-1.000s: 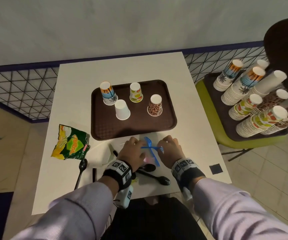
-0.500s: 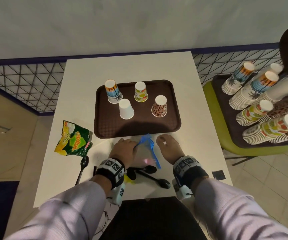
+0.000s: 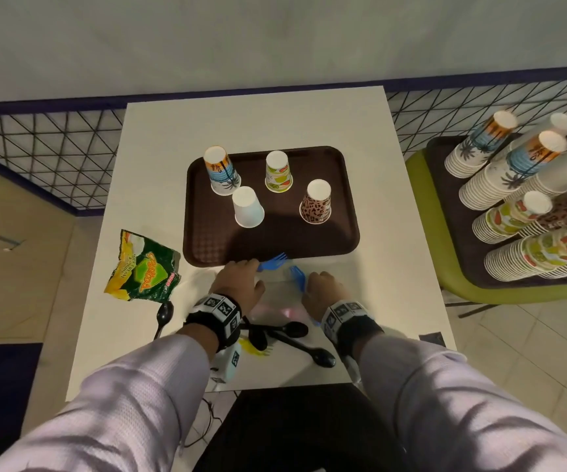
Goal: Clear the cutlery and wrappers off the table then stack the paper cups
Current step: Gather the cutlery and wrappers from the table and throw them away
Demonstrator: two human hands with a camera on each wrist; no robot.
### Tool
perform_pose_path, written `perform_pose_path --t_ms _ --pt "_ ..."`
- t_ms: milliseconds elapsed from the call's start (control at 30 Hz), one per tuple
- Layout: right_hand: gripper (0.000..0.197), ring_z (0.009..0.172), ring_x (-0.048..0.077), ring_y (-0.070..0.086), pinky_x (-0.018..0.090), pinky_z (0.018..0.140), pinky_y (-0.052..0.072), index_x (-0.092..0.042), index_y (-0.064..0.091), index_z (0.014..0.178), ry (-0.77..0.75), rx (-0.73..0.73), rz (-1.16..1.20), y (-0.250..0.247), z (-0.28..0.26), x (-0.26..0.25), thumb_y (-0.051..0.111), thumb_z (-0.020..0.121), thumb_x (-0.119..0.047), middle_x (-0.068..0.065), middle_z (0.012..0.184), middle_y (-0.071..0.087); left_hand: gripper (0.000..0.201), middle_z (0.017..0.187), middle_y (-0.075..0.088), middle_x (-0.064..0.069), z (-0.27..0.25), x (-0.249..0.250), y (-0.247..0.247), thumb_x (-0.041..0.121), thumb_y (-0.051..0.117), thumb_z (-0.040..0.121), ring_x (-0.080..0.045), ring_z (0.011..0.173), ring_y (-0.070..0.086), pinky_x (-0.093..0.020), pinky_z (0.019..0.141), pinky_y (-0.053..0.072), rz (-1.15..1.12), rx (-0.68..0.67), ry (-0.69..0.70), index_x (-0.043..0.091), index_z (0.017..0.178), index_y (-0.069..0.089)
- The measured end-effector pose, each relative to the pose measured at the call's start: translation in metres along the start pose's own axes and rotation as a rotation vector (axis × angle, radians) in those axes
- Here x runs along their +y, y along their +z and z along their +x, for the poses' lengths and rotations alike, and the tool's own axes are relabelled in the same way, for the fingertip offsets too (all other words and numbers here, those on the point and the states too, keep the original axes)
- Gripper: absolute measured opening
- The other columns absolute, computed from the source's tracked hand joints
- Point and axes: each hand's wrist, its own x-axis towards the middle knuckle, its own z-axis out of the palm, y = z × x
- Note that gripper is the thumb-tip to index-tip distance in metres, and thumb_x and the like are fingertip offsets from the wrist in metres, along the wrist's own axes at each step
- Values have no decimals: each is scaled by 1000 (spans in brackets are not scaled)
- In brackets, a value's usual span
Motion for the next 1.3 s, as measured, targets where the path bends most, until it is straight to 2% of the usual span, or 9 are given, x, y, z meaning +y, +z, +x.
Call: perform_pose_path --t_ms 133,267,633,833,900,1000,1100,1200,1300 --pt "24 98 30 63 36 80 50 -13 63 112 -5 -2 -2 -5 -2 8 54 91 -18 8 111 60 47 129 62 -6 9 0 6 32 60 94 -28 120 56 -38 102 46 42 -81 16 20 139 55" --pt "19 84 20 59 32 73 49 -14 65 106 30 -8 30 -11 -3 16 54 91 -19 2 96 56 45 133 61 -4 15 3 10 31 62 93 -24 124 56 -37 104 46 37 -115 16 22 138 57" --pt "21 92 24 60 35 81 50 -9 64 106 66 51 128 -19 -10 48 54 94 -23 6 104 59 27 122 54 -8 21 17 17 22 57 97 -27 110 61 -39 92 50 40 -142 27 15 122 62" --pt "14 78 26 55 31 64 39 -8 54 99 145 100 409 -26 -22 64 47 100 -20 2 84 56 30 117 53 -8 18 26 12 30 53 101 -26 98 62 -35 82 48 -115 -45 65 12 124 62" --pt "17 79 27 56 32 68 40 -6 55 101 178 102 479 -28 -22 67 45 101 -20 5 87 59 30 116 54 -8 16 32 7 29 54 101 -27 97 62 -31 79 44 -153 -19 142 10 122 63" --pt "19 64 24 51 33 60 40 -8 58 97 263 11 729 -32 -19 62 43 97 -19 8 78 57 29 113 54 -8 9 44 -4 30 54 102 -25 94 62 -31 81 46 -193 -14 262 8 119 64" --pt "22 50 15 33 26 50 28 -6 56 92 310 -194 1134 -44 -27 50 40 101 -16 6 64 43 28 112 54 -6 3 58 -15 28 55 102 -22 93 62 -36 86 52 -207 -4 366 9 119 64" --pt "32 52 14 33 26 52 27 -8 62 97 250 -388 1331 -52 -39 38 40 105 -30 4 64 47 31 120 52 -4 -2 70 -24 26 55 102 -18 103 60 -29 90 49 -161 -19 436 12 129 60" --pt "48 51 15 40 26 50 31 -10 65 94 210 -468 1455 -57 -44 30 36 106 -46 10 69 57 39 124 52 -7 -5 76 -30 20 63 97 -22 110 59 -35 95 50 -98 -19 485 12 135 59"
